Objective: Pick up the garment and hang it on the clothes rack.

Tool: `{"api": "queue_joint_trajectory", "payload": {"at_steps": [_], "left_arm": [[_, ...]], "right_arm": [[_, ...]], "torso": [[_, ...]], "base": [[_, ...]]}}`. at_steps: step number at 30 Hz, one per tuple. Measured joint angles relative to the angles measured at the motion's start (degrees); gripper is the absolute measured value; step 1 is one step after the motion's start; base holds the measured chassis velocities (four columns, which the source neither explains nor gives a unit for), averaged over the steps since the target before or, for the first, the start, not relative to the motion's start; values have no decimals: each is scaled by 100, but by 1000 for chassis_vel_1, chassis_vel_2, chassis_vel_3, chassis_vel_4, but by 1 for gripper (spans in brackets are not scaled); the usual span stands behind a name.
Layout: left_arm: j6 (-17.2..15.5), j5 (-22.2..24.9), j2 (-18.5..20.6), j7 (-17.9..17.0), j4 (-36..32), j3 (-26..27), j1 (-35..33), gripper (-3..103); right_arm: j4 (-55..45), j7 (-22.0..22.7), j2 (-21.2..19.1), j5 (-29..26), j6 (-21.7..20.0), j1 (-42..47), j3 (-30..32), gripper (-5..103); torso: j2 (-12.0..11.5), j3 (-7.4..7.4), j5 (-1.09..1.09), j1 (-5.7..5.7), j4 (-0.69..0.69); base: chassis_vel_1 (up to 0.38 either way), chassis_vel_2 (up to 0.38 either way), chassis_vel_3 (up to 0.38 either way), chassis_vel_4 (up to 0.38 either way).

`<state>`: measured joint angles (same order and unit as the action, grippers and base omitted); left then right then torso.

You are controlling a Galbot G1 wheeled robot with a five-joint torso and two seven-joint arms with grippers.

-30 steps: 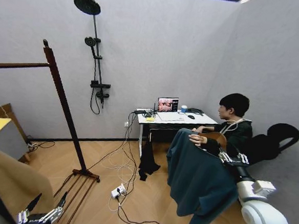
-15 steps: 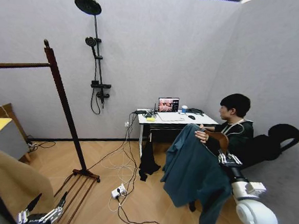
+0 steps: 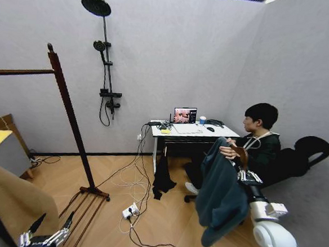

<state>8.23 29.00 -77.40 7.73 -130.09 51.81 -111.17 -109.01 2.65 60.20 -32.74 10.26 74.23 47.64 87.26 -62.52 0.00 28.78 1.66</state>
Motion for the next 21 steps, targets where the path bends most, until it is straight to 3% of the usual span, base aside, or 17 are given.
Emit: {"api": "queue_joint_trajectory", "payload": {"at_steps": [10, 12, 13, 14, 15, 18, 21], "left_arm": [[0, 0, 0, 0, 0, 0, 0, 100], [0, 0, 0, 0, 0, 0, 0, 100], [0, 0, 0, 0, 0, 0, 0, 100], [0, 0, 0, 0, 0, 0, 0, 100], [0, 0, 0, 0, 0, 0, 0, 100], [0, 0, 0, 0, 0, 0, 0, 100], [0, 0, 0, 0, 0, 0, 0, 100]], "right_arm": [[-287, -269, -105, -775, -100, -238, -201, 10], [-457, -343, -245, -1437, -309, -610, -519, 10], [-457, -343, -245, -1437, -309, -610, -519, 10], [-504, -344, -304, -1765, -549, -878, -716, 10], [-504, -344, -304, -1765, -549, -878, -716, 10], [-547, -167, -377, -2097, -1226, -1457, -1268, 10], [-576, -40, -378, -2175, -1525, -1750, -1610, 10]], "torso": [[0, 0, 1, 0, 0], [0, 0, 0, 0, -1], [0, 0, 0, 0, -1], [0, 0, -1, 0, -2], [0, 0, -1, 0, -2], [0, -1, 0, 0, -2], [0, 0, -2, 0, -3]], "base": [[0, 0, 0, 0], [0, 0, 0, 0], [0, 0, 0, 0], [0, 0, 0, 0], [0, 0, 0, 0], [0, 0, 0, 0], [0, 0, 0, 0]]}}
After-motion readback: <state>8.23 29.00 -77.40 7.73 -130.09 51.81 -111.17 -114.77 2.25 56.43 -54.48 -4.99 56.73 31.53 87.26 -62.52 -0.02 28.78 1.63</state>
